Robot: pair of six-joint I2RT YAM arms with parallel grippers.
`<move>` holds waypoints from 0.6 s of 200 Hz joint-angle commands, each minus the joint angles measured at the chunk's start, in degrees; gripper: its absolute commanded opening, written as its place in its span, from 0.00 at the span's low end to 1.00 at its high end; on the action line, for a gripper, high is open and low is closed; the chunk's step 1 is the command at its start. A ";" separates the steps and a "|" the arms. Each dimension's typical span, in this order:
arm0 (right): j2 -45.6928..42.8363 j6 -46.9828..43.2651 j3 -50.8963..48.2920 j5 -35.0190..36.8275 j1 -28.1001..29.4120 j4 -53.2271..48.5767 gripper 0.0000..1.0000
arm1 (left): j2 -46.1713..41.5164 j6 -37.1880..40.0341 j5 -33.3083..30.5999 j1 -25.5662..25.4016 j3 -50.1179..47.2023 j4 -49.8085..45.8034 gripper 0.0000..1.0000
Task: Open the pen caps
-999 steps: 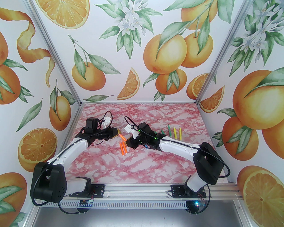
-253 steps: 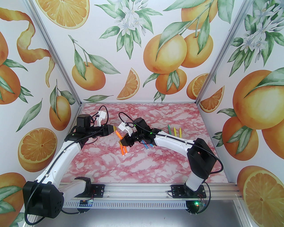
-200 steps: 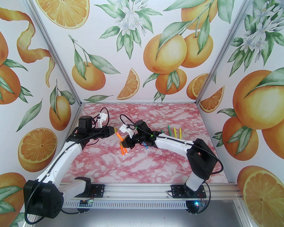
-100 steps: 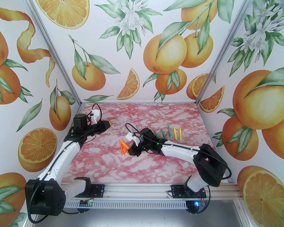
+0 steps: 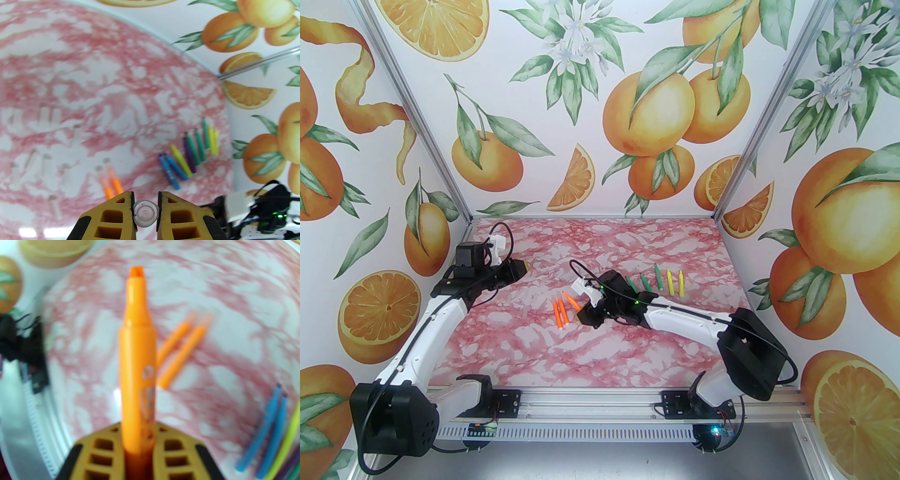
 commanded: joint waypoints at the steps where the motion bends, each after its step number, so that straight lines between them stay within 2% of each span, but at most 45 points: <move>1: 3.09 1.15 3.83 12.73 -0.37 -8.29 0.00 | 1.99 5.64 -5.42 -0.04 1.98 -8.12 0.00; 53: 10.43 3.16 8.96 21.56 0.06 -15.24 0.00 | 6.69 6.65 -12.42 -2.48 2.16 -12.54 0.00; 120: 15.39 4.98 10.86 22.69 0.20 -16.19 0.00 | 11.50 7.86 -19.37 -6.36 2.16 -16.87 0.00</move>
